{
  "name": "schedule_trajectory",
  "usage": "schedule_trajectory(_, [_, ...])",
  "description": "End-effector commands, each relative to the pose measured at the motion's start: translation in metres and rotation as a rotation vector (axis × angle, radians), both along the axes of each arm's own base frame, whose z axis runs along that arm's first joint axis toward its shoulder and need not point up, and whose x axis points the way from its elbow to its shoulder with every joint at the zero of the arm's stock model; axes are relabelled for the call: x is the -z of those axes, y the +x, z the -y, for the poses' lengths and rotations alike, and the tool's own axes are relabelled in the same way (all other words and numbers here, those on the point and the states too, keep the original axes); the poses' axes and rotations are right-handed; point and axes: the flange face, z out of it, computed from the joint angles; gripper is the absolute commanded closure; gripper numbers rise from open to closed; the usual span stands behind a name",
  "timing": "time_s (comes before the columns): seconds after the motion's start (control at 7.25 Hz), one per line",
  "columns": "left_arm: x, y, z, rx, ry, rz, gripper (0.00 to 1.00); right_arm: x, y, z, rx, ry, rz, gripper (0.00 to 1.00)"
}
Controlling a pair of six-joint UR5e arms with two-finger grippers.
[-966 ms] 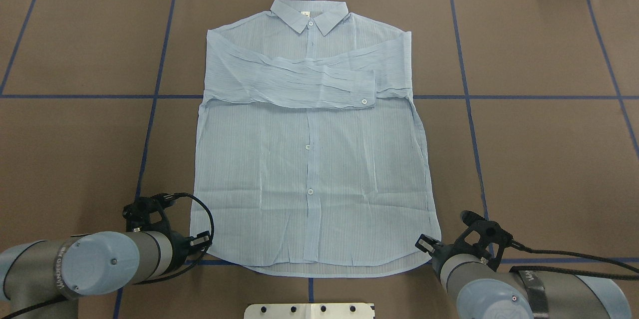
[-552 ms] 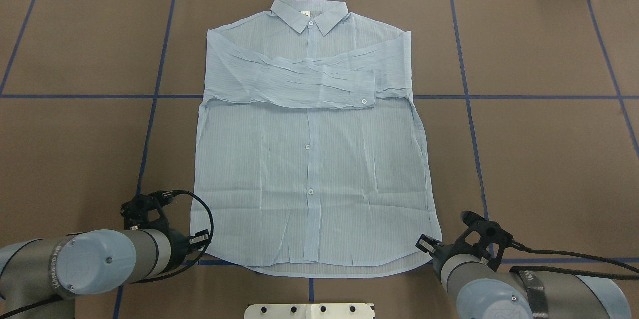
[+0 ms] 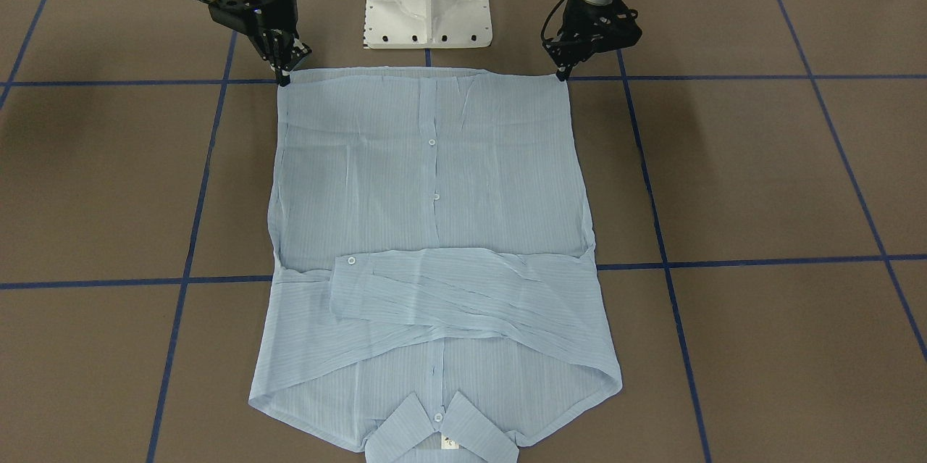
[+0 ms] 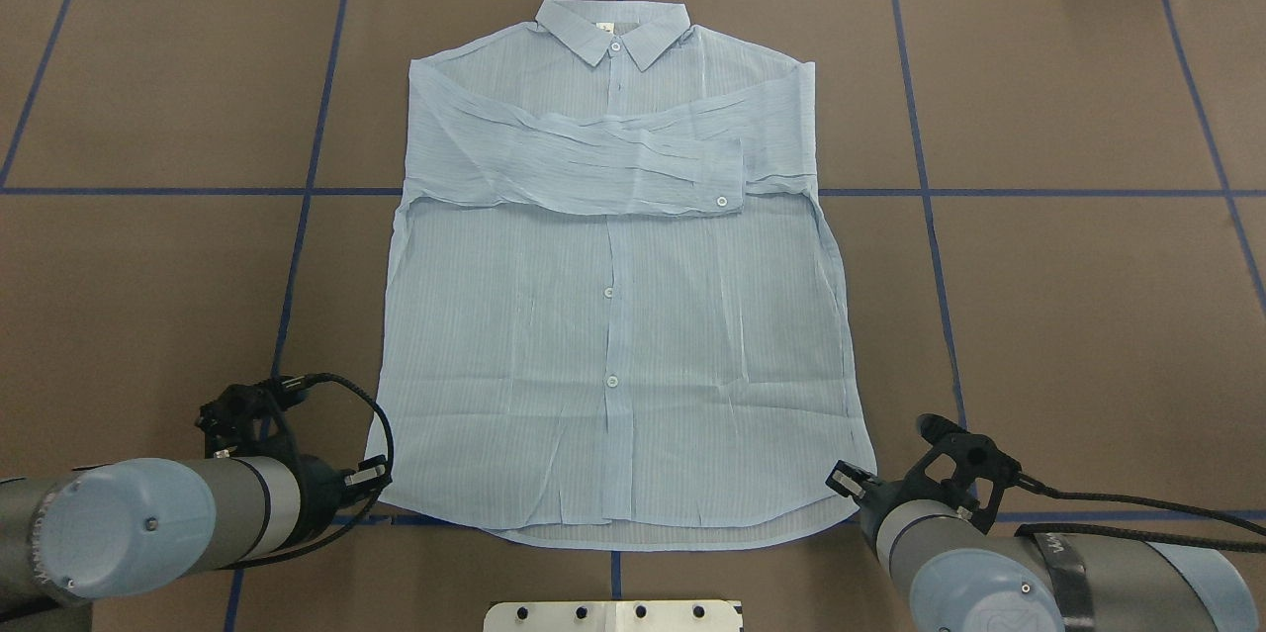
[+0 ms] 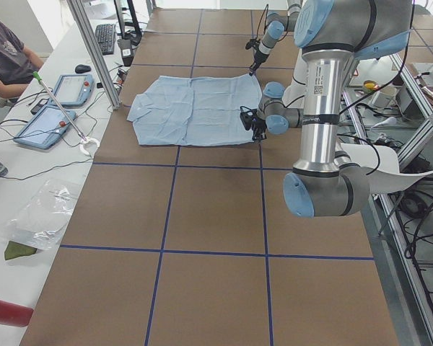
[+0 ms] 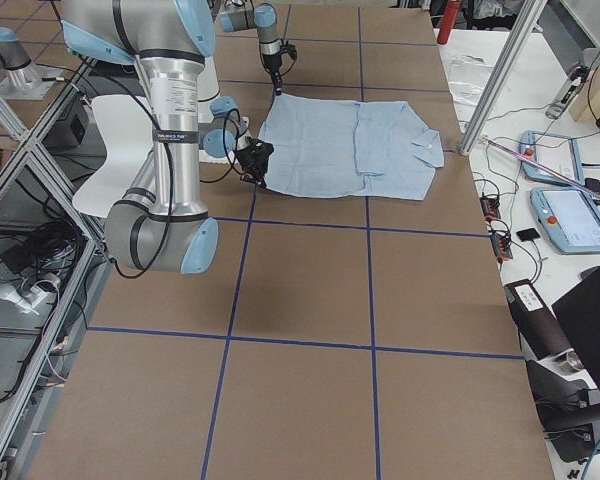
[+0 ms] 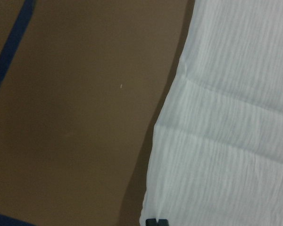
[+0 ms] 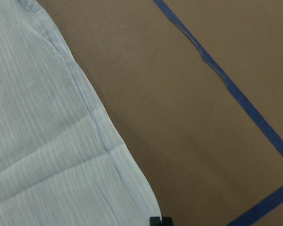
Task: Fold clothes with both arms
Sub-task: 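Lift the hem with both grippers and fold it toward the collar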
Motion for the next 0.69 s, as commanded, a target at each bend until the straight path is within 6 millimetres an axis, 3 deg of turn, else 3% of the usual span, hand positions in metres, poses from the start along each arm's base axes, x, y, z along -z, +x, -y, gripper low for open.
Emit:
schedule_trajectory(0.0, [0.024,-0.015,-0.017,0.015,-0.059,-0.025,1.00,0.012,0.015,-0.003,0.008,-0.004,0.028,1.00])
schedule_trajectory(0.28, [0.053,-0.033,-0.030,0.015,-0.090,-0.054,1.00,0.040,0.055,-0.012,0.042,-0.041,0.040,1.00])
schedule_trajectory(0.41, [0.072,-0.048,-0.033,0.013,-0.093,-0.085,1.00,0.057,0.074,-0.015,0.056,-0.056,0.040,1.00])
schedule_trajectory(0.55, [0.097,-0.072,-0.028,0.027,-0.089,-0.135,1.00,0.072,0.088,-0.006,0.031,-0.053,0.073,1.00])
